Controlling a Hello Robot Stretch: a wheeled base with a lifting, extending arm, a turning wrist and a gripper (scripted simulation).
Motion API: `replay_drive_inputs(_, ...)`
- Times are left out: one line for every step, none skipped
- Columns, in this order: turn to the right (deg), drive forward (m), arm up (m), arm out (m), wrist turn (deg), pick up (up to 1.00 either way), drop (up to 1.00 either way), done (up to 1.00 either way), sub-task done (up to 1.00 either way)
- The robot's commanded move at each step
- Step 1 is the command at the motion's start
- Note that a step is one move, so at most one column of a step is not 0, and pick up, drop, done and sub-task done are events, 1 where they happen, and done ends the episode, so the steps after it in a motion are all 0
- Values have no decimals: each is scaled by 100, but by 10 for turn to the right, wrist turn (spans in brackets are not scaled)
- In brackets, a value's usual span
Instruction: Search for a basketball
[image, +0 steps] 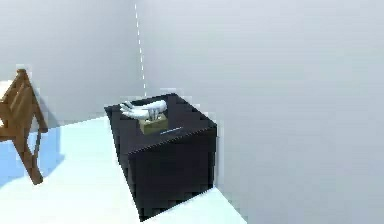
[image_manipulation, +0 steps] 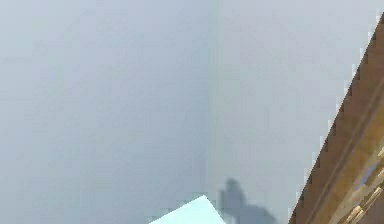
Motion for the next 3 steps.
replay_drive_inputs(450,0,0,0,0,0,0,0,0)
replay_drive_inputs(450,0,0,0,0,0,0,0,0)
replay_drive_inputs(450,0,0,0,0,0,0,0,0)
